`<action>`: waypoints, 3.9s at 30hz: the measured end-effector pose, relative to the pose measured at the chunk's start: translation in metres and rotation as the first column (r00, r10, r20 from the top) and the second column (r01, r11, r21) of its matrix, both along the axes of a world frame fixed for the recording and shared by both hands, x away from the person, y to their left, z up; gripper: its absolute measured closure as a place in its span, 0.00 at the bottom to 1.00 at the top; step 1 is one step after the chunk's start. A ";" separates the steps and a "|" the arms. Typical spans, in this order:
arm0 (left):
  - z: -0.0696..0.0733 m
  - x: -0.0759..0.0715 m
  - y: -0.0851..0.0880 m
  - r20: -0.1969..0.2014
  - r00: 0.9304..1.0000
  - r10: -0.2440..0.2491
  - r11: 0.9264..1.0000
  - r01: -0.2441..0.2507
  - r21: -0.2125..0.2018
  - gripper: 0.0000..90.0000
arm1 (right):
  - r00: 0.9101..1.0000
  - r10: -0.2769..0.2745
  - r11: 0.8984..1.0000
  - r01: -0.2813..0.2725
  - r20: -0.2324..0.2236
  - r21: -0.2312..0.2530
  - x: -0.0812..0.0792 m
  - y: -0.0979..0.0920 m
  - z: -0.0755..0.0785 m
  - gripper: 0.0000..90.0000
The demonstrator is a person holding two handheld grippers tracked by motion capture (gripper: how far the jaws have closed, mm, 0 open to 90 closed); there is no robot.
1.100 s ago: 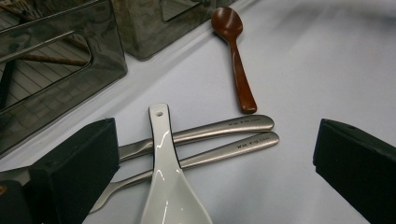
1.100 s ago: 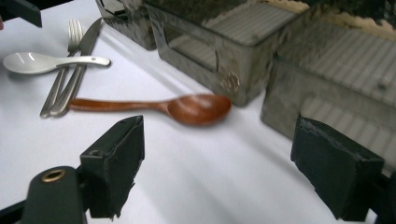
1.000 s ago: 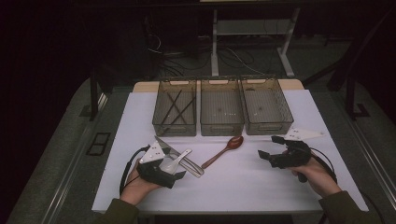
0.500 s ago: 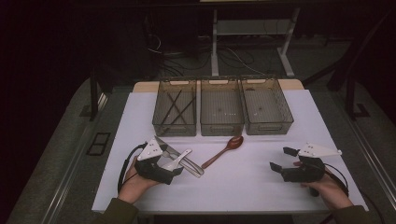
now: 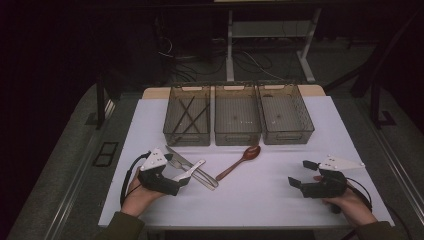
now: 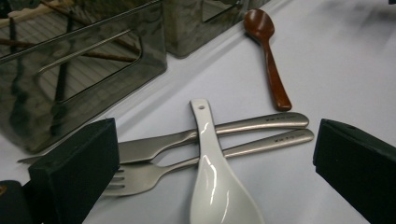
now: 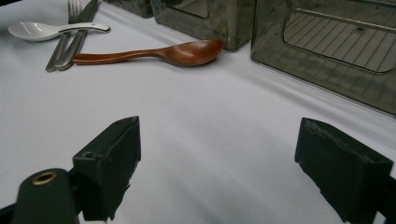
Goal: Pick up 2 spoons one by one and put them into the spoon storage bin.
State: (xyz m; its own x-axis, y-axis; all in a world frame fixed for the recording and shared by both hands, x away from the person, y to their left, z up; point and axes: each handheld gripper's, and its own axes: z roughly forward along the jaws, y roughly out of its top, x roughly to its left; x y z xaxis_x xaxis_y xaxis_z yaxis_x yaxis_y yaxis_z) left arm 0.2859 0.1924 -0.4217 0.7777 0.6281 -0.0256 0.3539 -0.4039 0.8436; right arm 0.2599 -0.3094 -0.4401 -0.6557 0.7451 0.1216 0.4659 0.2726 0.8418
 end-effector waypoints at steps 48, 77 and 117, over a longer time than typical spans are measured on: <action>-0.022 0.004 0.006 -0.196 0.980 -0.026 0.998 0.037 0.053 0.46 | 1.000 0.010 1.000 -0.011 -0.007 -0.026 0.000 0.001 -0.001 0.15; -0.020 -0.002 -0.015 -0.228 0.973 -0.031 0.984 0.069 0.162 0.70 | 1.000 0.012 1.000 -0.012 -0.002 -0.026 -0.001 0.001 0.000 0.15; -0.005 -0.007 -0.023 -0.152 0.988 -0.020 0.983 0.047 0.176 0.88 | 1.000 0.018 1.000 -0.018 0.001 -0.026 -0.001 0.002 0.000 0.15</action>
